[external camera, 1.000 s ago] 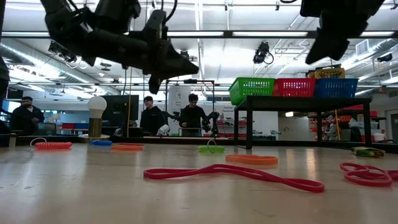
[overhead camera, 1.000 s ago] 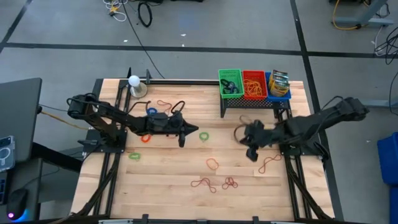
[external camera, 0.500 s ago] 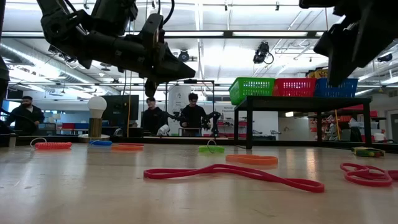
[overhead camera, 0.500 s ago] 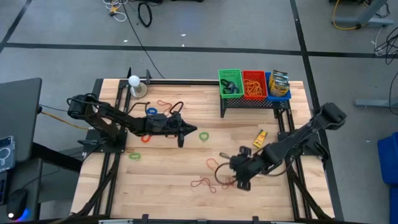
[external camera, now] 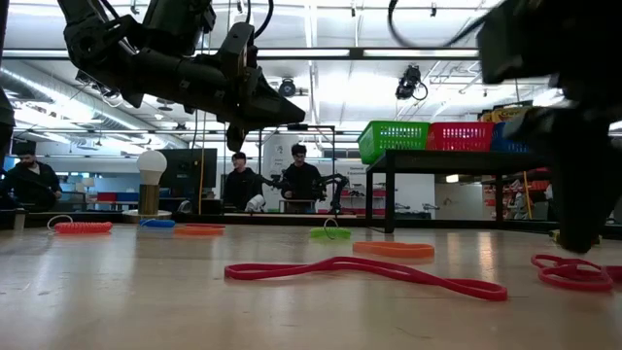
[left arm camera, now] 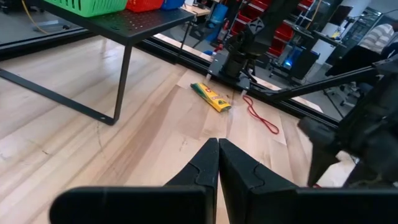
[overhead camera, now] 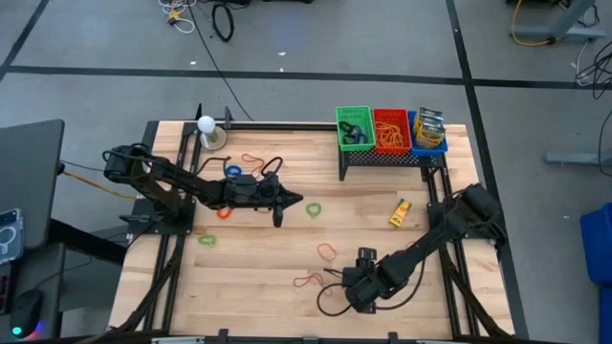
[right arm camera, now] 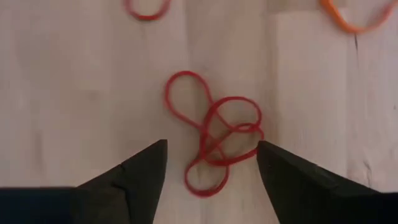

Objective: Pick & Place Office Desk Supplies
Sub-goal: Put the red rubber band into the red bin

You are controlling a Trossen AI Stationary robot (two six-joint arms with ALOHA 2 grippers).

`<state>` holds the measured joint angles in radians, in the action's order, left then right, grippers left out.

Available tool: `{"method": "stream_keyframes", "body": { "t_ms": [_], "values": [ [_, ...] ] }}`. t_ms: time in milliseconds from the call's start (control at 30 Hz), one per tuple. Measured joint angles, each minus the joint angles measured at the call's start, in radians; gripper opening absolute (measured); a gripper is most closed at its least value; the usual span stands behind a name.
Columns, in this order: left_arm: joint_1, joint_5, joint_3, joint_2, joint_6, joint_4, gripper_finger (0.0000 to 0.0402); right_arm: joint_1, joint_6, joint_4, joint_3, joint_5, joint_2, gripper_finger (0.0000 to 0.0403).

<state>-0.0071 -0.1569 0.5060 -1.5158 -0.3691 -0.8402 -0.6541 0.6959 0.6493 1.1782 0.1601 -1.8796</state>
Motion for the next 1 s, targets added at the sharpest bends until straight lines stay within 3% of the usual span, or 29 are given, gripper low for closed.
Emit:
{"method": "stream_keyframes", "body": {
  "t_ms": [333, 700, 900, 1000],
  "values": [
    [0.0, 0.001, 0.0, 0.0, 0.002, 0.009, 0.0017, 0.028, 0.099, -0.024, -0.006, 0.007, -0.039, 0.0171],
    [0.001, 0.0, 0.0, 0.0, 0.052, 0.009, 0.0017, 0.048, 0.1, -0.05, 0.001, -0.015, -0.042, 0.0017],
    [0.001, 0.0, 0.0, 0.0, 0.049, 0.008, 0.0017, 0.057, 0.119, -0.026, 0.033, -0.025, 0.033, 0.0011],
    [0.001, 0.001, 0.0, 0.0, 0.048, 0.009, 0.0017, 0.081, 0.168, 0.043, 0.061, 0.045, 0.121, 0.0006]
  ]
}}
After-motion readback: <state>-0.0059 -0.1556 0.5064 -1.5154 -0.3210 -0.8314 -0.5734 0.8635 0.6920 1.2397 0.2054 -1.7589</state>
